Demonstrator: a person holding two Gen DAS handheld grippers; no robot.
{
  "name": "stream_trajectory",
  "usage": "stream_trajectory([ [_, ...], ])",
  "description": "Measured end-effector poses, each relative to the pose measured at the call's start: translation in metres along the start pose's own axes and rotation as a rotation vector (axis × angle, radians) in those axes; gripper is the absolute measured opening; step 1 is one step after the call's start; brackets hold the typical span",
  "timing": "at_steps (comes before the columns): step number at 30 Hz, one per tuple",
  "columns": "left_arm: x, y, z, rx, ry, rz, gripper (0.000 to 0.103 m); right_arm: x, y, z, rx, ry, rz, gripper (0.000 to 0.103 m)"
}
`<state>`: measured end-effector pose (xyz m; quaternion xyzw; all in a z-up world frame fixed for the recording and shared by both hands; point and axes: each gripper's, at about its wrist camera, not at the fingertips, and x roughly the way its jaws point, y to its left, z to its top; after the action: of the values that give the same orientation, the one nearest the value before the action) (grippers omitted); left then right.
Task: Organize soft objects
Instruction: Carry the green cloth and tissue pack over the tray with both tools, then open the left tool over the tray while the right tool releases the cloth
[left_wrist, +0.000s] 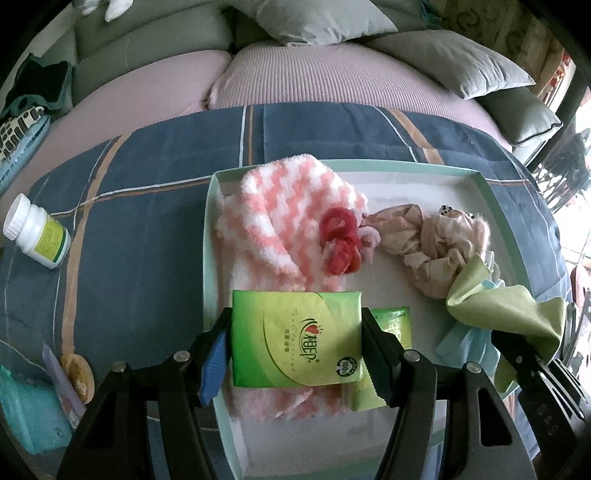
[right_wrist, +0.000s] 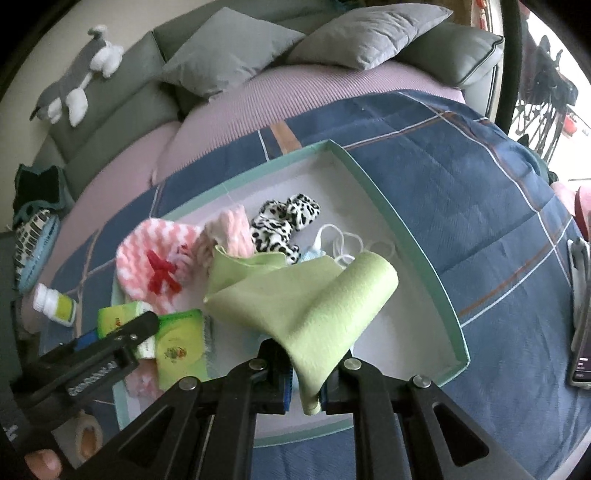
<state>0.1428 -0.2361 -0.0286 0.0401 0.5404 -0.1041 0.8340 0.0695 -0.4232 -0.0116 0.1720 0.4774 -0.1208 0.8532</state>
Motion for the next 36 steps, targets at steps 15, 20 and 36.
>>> stream_trajectory([
  [15,-0.020,0.004,-0.005,0.000,-0.019,-0.049,0.072,-0.004,0.008,-0.002,-0.066,0.010,-0.075,0.041],
  [20,-0.028,0.008,-0.006,-0.006,-0.036,-0.064,0.074,-0.008,0.012,-0.003,-0.097,0.011,-0.093,0.054],
  [36,-0.026,0.046,-0.015,-0.103,-0.039,-0.035,0.088,-0.016,0.020,-0.007,-0.145,0.012,-0.122,0.078],
])
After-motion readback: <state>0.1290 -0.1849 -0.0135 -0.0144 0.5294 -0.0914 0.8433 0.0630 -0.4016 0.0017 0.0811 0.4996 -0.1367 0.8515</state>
